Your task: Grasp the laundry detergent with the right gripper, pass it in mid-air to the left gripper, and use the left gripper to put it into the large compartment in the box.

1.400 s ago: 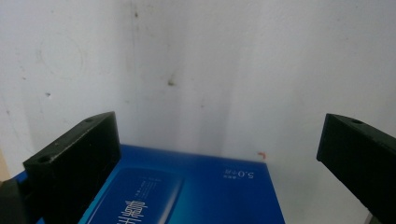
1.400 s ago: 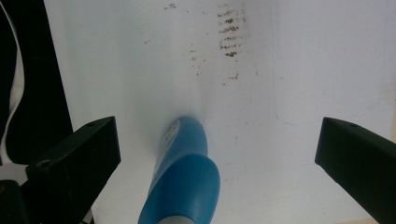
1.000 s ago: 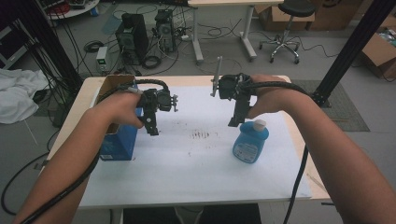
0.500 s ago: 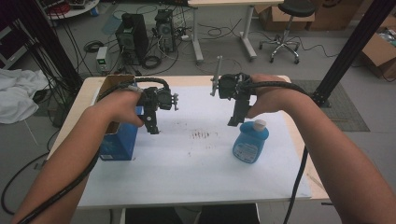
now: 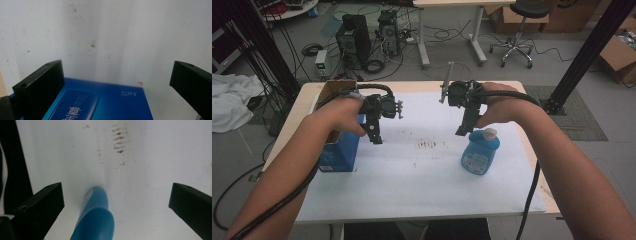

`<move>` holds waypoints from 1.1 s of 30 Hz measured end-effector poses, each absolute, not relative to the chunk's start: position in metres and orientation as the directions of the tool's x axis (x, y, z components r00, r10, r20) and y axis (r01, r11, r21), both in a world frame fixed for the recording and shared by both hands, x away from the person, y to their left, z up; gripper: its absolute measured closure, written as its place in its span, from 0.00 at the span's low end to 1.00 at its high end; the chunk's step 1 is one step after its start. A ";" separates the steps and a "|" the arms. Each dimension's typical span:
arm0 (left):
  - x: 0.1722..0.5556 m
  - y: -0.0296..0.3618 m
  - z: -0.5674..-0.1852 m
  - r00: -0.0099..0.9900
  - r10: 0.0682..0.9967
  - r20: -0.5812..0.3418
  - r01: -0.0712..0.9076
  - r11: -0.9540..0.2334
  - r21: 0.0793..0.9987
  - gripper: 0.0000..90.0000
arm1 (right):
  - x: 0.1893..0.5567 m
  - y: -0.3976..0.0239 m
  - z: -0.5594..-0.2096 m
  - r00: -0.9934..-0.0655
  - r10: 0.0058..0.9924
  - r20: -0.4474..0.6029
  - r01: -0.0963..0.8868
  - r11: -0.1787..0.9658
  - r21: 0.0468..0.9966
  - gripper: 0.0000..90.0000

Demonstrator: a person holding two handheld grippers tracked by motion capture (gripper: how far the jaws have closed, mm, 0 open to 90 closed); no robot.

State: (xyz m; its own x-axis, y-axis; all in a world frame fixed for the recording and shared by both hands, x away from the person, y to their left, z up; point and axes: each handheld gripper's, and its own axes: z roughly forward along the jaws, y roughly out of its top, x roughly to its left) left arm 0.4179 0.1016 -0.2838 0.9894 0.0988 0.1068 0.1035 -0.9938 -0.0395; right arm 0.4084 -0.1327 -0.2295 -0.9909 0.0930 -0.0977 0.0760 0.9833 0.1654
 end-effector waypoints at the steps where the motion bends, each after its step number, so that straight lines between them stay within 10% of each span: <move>1: 0.418 0.102 -0.284 0.989 0.099 0.107 0.104 -0.994 -0.039 0.00 | 0.408 -0.133 -0.229 -0.991 0.093 -0.098 0.076 0.983 0.165 0.00; 18: 0.414 0.095 -0.281 0.991 0.072 0.112 0.076 -0.997 -0.029 0.00 | 0.400 -0.181 -0.219 -0.973 0.211 -0.097 0.111 0.789 0.604 0.00; 33: 0.414 0.102 -0.278 0.991 0.075 0.114 0.076 -0.997 -0.011 0.00 | 0.374 -0.240 -0.217 -0.949 0.297 -0.107 0.103 0.612 0.785 0.00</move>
